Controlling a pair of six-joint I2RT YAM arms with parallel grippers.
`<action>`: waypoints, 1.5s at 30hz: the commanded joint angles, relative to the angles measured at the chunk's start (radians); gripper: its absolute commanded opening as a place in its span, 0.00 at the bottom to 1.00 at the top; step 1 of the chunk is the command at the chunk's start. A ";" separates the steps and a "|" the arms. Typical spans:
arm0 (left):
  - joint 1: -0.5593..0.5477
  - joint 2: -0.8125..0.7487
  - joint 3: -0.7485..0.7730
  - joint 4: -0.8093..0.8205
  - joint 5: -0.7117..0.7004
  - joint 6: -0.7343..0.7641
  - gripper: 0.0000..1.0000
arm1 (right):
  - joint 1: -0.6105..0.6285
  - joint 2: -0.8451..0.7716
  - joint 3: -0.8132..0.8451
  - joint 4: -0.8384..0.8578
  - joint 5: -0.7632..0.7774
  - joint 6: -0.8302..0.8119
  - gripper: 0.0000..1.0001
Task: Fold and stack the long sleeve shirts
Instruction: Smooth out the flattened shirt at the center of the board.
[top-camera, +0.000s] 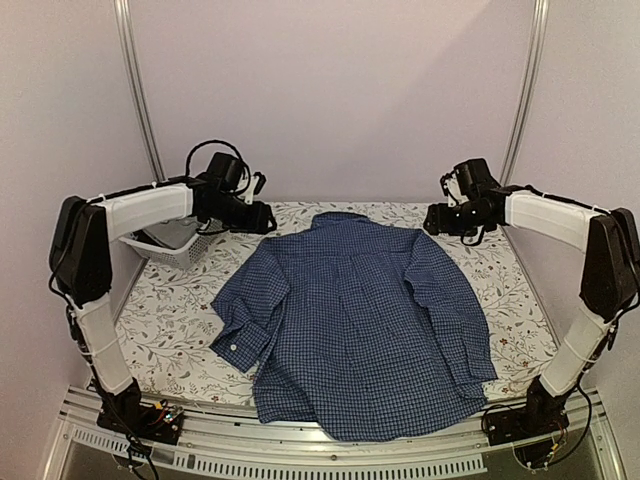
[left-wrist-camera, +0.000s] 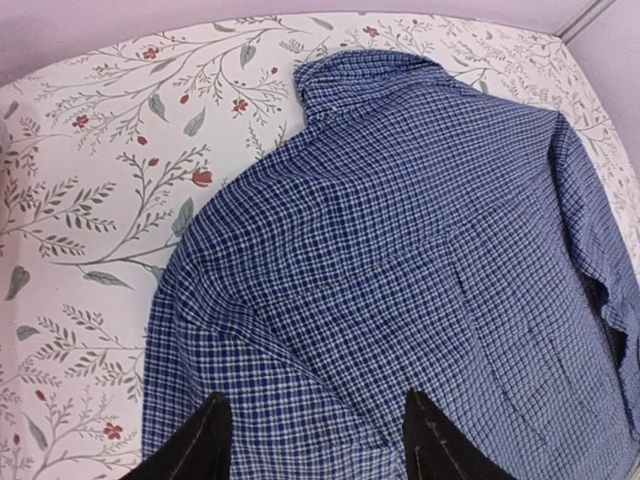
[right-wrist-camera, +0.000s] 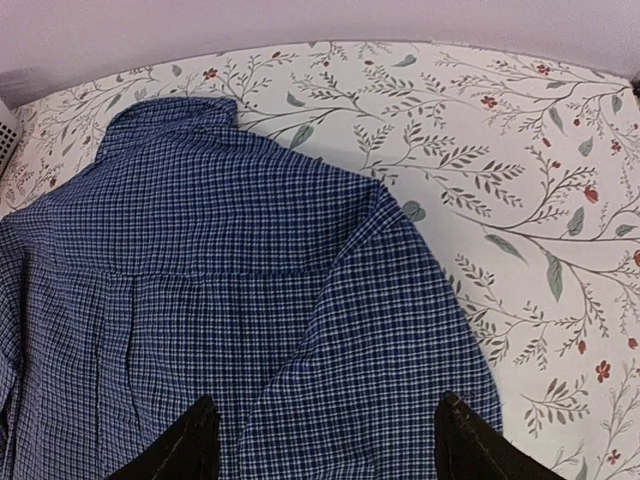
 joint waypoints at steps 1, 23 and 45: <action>-0.076 -0.070 -0.084 0.068 0.058 -0.089 0.56 | 0.023 -0.027 -0.127 0.112 -0.126 0.115 0.69; -0.331 0.078 -0.200 0.176 0.114 -0.207 0.47 | -0.123 0.088 -0.442 0.300 -0.134 0.336 0.29; -0.297 -0.101 -0.334 0.171 0.072 -0.200 0.46 | -0.343 0.420 0.200 -0.087 0.137 0.113 0.42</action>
